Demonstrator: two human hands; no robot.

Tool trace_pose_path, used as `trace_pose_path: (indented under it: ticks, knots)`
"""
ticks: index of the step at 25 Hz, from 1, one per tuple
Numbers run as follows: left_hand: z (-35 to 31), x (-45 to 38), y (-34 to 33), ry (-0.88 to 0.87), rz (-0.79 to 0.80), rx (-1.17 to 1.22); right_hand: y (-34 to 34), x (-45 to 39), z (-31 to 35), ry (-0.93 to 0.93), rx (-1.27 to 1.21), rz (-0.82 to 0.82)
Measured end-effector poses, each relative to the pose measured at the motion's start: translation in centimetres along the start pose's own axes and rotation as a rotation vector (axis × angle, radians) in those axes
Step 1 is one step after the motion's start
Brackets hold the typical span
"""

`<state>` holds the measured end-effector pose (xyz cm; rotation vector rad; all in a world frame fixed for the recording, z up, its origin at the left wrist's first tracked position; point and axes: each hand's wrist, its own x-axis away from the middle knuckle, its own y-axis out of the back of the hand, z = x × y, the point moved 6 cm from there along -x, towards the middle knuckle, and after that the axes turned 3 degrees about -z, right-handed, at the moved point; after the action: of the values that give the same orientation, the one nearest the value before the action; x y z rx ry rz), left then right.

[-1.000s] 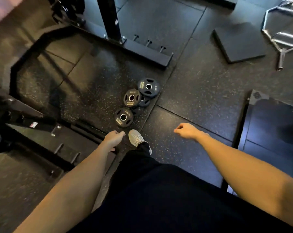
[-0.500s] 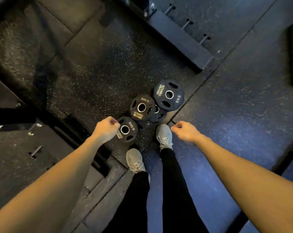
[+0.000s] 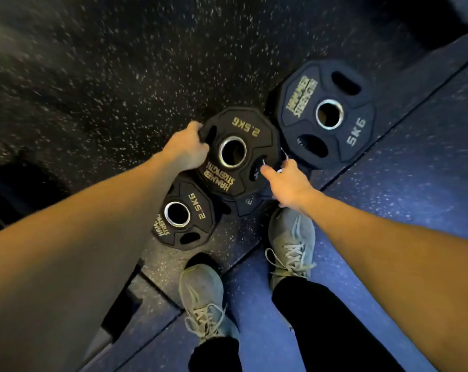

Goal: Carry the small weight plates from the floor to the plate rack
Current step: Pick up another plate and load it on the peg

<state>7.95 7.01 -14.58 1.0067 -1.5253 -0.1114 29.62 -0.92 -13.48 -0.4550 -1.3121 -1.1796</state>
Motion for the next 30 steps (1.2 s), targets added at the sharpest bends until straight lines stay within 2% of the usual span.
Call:
trace_pose_path:
  ticks: [5,9,13,19,24,30]
  knots:
    - [-0.5,-4.7,-1.2,-0.028,-0.052,-0.053,-1.8,-2.8,0.4,0.014,-0.199,-0.104]
    - [0.9,-2.2,-0.9,0.025,0.051,0.082,0.3,0.0,0.8,0.020,-0.058,-0.151]
    - [2.2,9.6,2.0,0.190,0.154,0.381,3.3,9.6,1.4,0.037,0.020,-0.055]
    - [0.3,31.3,11.2,0.267,0.295,0.520,8.7,31.5,4.8,0.072,0.125,0.054]
    - [-0.7,49.8,20.2,0.204,0.098,0.600,12.3,49.8,8.2,0.240,0.216,0.035]
    - [1.2,64.6,22.9,0.153,-0.062,0.737,13.0,62.3,8.8,0.396,0.403,0.017]
